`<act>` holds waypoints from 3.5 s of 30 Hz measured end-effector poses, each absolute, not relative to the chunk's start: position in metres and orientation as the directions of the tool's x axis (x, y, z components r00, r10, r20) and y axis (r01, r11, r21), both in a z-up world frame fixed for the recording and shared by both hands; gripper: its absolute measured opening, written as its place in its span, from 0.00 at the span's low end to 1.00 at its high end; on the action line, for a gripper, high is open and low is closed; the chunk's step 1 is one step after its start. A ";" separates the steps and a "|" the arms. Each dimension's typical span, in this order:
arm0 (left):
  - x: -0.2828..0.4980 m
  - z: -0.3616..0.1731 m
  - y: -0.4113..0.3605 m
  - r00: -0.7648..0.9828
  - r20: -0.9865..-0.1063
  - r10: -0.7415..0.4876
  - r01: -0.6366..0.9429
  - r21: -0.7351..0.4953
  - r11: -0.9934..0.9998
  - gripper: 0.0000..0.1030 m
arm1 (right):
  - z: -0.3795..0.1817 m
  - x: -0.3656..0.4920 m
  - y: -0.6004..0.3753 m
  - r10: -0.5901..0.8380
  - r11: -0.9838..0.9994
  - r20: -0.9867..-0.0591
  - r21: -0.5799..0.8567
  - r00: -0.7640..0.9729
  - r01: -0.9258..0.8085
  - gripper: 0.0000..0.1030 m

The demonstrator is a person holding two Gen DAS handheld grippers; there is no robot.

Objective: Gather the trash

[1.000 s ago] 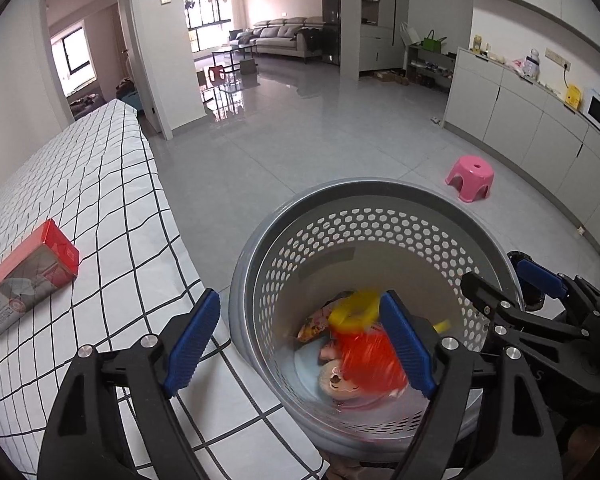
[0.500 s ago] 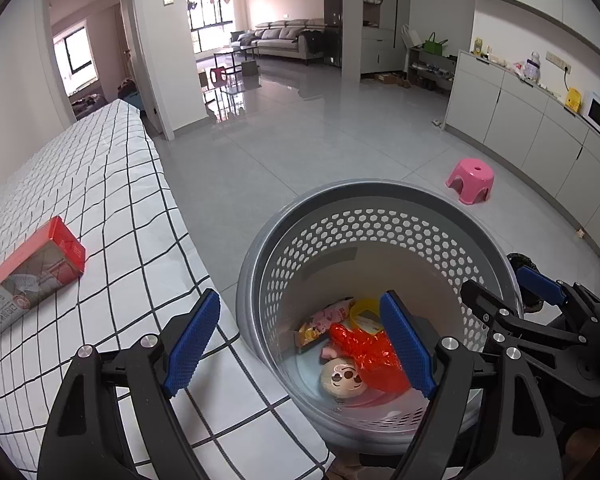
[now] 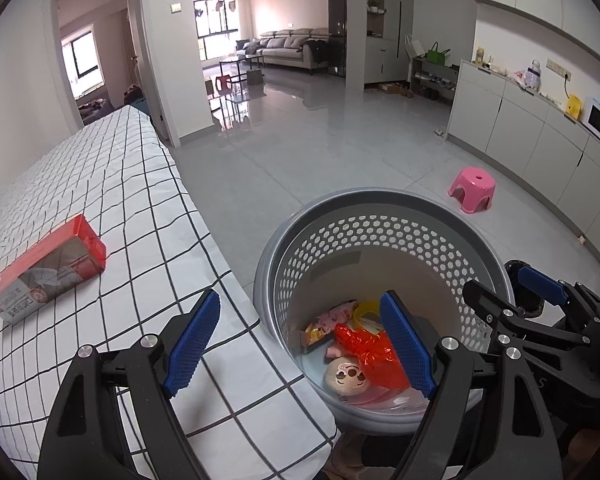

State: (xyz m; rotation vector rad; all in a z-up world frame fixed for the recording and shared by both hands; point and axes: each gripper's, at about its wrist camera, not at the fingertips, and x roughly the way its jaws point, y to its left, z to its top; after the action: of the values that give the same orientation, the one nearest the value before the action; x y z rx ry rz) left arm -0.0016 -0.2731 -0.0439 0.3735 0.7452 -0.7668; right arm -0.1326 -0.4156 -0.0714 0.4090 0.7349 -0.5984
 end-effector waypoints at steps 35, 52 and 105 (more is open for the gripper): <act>0.023 -0.019 -0.159 0.624 -0.667 -0.408 0.557 0.014 0.830 0.79 | -0.035 -0.080 -0.330 -0.250 0.891 -0.659 0.130 0.709 0.435 0.74; 0.059 -0.022 -0.094 0.679 -0.664 -0.313 0.419 0.001 0.908 0.79 | -0.028 -0.019 -0.283 -0.136 0.948 -0.656 0.132 0.742 0.290 0.74; 0.136 -0.033 -0.003 0.699 -0.710 -0.087 0.122 -0.001 0.993 0.82 | -0.041 0.172 -0.238 0.281 0.959 -0.659 0.160 0.698 -0.235 0.80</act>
State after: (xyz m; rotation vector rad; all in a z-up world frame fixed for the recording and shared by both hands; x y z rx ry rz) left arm 0.1357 -0.0031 -0.0333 0.0475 0.7884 -0.1165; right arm 0.1718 -0.2382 -0.0407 0.0648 0.7444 0.2876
